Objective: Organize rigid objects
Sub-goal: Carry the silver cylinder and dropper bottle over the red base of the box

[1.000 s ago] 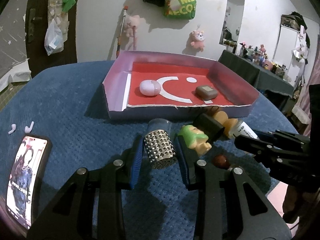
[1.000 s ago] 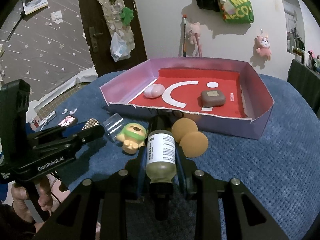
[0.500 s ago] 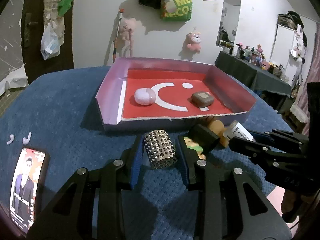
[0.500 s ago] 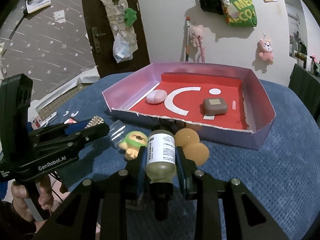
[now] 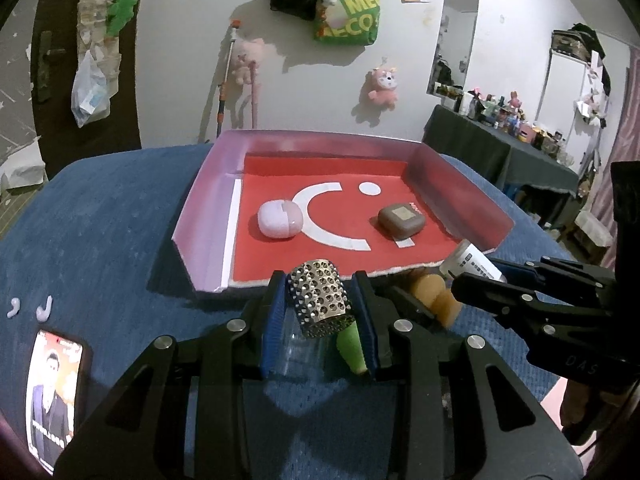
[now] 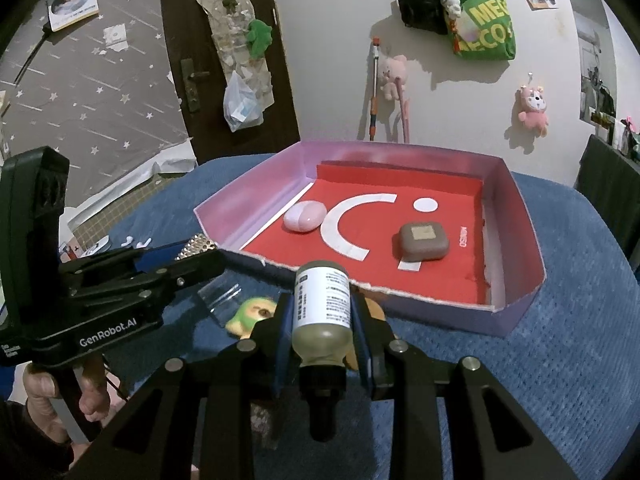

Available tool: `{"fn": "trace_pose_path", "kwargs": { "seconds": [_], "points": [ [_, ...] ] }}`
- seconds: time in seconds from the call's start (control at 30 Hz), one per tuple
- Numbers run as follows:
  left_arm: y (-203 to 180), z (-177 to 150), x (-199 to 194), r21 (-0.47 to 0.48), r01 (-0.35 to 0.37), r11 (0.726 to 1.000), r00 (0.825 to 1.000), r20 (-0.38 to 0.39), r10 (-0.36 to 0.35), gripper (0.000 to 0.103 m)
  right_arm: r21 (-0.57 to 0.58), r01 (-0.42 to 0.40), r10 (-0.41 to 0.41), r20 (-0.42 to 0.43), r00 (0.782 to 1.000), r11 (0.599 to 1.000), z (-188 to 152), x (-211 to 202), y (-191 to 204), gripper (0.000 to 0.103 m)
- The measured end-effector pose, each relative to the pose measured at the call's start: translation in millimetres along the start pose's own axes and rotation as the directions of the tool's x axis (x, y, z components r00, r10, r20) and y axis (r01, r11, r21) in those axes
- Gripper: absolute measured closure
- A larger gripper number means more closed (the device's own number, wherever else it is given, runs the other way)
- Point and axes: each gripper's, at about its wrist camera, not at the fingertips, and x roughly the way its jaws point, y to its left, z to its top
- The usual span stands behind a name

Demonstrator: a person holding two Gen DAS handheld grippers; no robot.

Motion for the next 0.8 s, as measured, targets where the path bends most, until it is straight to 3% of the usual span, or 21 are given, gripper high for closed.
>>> {"fn": "trace_pose_path", "kwargs": {
  "seconds": [0.8],
  "points": [
    [14.2,35.6,55.4,-0.016,0.017,1.000,0.996,-0.086,-0.018,0.072,0.067,0.012,-0.007,-0.078,0.997,0.998,33.6,40.5,-41.8,0.073]
  ]
}}
